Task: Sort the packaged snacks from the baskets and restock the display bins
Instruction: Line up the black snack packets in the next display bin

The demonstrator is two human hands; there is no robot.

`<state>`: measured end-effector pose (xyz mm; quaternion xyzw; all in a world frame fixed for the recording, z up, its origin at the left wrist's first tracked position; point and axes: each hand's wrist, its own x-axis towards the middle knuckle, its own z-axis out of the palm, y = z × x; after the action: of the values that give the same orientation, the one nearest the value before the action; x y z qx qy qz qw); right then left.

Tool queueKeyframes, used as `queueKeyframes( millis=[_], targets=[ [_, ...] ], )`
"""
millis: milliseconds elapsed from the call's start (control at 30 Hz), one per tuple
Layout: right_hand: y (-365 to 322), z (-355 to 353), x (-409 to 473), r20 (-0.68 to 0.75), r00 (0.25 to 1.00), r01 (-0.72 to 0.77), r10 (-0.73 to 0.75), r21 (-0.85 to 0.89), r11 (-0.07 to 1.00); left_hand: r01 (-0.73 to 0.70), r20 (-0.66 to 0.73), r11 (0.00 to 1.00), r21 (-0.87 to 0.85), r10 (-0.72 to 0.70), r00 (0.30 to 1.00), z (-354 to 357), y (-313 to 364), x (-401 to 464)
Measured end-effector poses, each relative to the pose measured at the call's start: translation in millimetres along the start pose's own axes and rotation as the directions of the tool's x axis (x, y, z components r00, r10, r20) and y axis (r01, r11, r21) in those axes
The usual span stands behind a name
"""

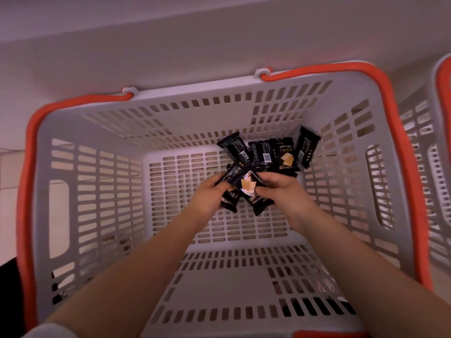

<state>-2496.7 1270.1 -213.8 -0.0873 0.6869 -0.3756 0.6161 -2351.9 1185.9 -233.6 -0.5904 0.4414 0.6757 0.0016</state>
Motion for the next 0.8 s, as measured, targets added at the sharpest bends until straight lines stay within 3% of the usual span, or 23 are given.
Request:
queueKeyframes(
  millis=[67, 167, 300, 400, 467, 567, 733, 800],
  targets=[
    [-2, -4, 0, 0.011, 0.994, 0.11, -0.11, -0.19, 0.976, 0.058, 0.019, 0.998, 0.031, -0.059, 0.998, -5, 1, 1],
    [-4, -7, 5, 0.095, 0.968, 0.245, -0.233, -0.576, 0.78, 0.054, 0.059, 0.991, 0.118, -0.061, 0.996, -14, 0, 2],
    [-5, 2, 10, 0.195, 0.924, 0.366, -0.328, -0.699, 0.615, -0.064, 0.166, 0.946, 0.317, 0.011, 0.986, -23, -3, 5],
    [-8, 8, 17, 0.129, 0.9, 0.383, -0.416, -0.689, 0.615, -0.203, 0.256, 0.845, 0.495, 0.081, 0.963, -20, 0, 4],
    [-12, 5, 23, 0.021, 0.874, 0.346, -0.486, -0.73, 0.59, -0.215, 0.244, 0.836, 0.505, 0.101, 0.965, -17, 1, 5],
    [-17, -10, 37, -0.137, 0.839, 0.173, -0.526, -0.85, 0.498, -0.198, 0.167, 0.881, 0.431, 0.137, 0.976, -17, 1, 6],
    [-8, -21, 52, -0.169, 0.909, -0.049, -0.38, -0.951, 0.306, -0.153, 0.071, 0.92, 0.362, 0.137, 0.988, -21, 3, 7],
    [-6, -18, 51, -0.204, 0.899, -0.066, -0.387, -0.938, 0.341, -0.12, 0.063, 0.938, 0.325, 0.106, 0.992, -23, 3, 8]
  ],
)
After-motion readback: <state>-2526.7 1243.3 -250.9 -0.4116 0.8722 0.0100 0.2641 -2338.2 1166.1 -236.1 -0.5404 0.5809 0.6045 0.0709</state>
